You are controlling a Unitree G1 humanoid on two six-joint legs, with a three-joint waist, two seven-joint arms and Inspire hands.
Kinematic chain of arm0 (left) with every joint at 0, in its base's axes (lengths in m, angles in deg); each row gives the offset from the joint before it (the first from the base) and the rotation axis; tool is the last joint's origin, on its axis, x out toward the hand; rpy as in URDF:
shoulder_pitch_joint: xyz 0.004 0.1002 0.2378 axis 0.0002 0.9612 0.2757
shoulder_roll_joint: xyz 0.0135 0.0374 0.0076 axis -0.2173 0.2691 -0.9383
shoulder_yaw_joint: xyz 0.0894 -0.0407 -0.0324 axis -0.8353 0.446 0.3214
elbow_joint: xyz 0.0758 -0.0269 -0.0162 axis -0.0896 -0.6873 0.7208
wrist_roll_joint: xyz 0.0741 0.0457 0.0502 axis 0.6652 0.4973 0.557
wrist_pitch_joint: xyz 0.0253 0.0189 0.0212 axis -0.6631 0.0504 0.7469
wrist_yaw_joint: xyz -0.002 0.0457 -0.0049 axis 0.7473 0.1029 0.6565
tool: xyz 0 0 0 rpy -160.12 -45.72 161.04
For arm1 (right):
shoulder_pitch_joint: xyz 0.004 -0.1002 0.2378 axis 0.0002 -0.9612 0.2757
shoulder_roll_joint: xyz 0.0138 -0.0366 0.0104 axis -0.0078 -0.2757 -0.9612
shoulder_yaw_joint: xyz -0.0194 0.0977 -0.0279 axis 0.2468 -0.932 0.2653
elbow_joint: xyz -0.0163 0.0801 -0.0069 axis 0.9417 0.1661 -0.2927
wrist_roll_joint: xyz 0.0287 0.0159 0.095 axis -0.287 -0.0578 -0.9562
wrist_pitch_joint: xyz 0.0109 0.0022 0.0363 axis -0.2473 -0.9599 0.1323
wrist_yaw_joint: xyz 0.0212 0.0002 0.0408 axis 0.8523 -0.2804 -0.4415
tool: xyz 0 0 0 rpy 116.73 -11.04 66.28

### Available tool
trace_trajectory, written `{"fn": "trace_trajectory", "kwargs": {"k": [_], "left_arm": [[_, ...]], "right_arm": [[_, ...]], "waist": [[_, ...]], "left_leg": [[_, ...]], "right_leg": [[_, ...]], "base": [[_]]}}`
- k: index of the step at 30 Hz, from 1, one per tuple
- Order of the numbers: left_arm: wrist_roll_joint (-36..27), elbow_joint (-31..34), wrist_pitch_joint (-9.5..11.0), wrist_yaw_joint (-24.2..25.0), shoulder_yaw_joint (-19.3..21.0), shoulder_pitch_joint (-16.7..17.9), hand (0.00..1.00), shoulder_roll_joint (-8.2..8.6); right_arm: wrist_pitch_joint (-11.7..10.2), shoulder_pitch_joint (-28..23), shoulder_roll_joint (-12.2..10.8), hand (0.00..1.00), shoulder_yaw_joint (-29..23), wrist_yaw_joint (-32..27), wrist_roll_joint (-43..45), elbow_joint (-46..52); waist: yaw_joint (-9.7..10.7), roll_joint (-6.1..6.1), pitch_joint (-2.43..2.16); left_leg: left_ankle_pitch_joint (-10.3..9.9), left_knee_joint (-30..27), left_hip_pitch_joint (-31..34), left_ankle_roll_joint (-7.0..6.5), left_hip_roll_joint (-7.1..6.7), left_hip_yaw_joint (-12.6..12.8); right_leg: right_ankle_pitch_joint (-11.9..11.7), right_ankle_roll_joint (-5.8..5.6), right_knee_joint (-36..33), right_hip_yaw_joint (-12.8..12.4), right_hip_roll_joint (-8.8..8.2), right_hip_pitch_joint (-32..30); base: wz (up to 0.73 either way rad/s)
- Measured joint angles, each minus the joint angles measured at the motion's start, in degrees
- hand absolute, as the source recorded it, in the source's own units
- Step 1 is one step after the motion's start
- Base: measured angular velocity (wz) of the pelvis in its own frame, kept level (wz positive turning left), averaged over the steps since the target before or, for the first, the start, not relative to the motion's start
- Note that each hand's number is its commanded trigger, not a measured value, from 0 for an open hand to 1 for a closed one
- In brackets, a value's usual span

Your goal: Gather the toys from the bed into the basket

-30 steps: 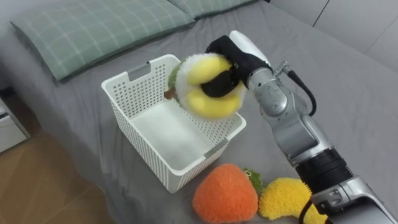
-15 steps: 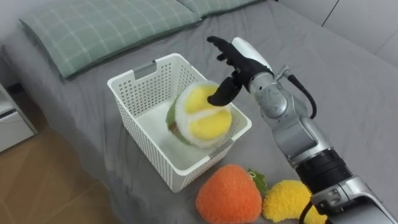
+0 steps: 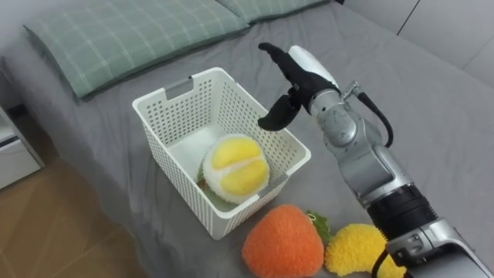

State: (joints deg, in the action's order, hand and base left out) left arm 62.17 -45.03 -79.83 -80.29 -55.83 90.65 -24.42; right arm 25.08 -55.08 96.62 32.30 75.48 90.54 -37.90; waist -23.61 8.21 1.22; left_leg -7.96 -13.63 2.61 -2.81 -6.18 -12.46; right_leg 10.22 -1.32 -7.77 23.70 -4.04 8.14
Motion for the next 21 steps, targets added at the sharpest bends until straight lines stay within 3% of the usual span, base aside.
{"fn": "trace_trajectory", "kwargs": {"k": [7, 11, 13, 15, 21], "left_arm": [[0.0, -0.1, 0.1, 0.0, -0.9, 0.0, 0.0, -0.07], [0.1, -0.1, 0.4, 0.0, -0.5, 0.1, 0.0, -0.18], [0.7, 0.0, 0.5, 0.0, 0.3, 0.1, 0.0, 0.05], [0.9, 0.0, 0.5, -0.1, 0.5, 0.1, 0.0, 0.04], [0.5, 0.0, 0.5, -0.2, 0.3, 0.1, 0.0, -0.25]], "right_arm": [[-0.4, 4.2, 0.6, 0.0, -0.4, -2.3, -10.7, -0.5], [-2.0, 4.3, 1.2, 0.0, -2.4, -4.4, -12.7, -0.3], [-2.5, 4.3, 2.4, 0.0, -4.9, -4.7, -13.8, -0.2], [-2.5, 4.2, 5.8, 0.0, -5.4, -5.7, -15.6, -0.2], [-2.7, 3.9, 8.3, 0.0, -7.0, -8.0, -17.9, -0.2]], "waist": [[1.7, -0.32, 0.23], [4.1, -0.28, 0.19], [4.9, -0.28, 0.08], [5.5, -0.5, 0.0], [9.5, -1.41, -0.29]], "left_leg": [[0.0, 0.0, 0.0, 0.02, 0.32, -0.1], [0.0, -0.3, 0.2, 0.02, 0.44, 0.0], [0.0, -0.9, 0.8, 0.02, 0.49, 0.2], [-0.1, -1.0, 0.6, -0.12, 0.63, 1.2], [-0.4, -0.9, -0.2, -0.46, 1.26, 3.4]], "right_leg": [[-0.1, 0.09, -0.1, 0.0, 0.06, 0.1], [-0.1, 0.11, -0.7, -0.3, 0.04, -0.2], [-0.2, 0.14, -1.0, -0.3, 0.02, -0.9], [-0.3, 0.2, -1.1, -1.4, 0.02, -0.9], [-0.6, 0.16, -1.4, -3.8, 0.16, -1.2]], "base": [[0.0], [0.0], [-0.03], [-0.16], [-0.2]]}}
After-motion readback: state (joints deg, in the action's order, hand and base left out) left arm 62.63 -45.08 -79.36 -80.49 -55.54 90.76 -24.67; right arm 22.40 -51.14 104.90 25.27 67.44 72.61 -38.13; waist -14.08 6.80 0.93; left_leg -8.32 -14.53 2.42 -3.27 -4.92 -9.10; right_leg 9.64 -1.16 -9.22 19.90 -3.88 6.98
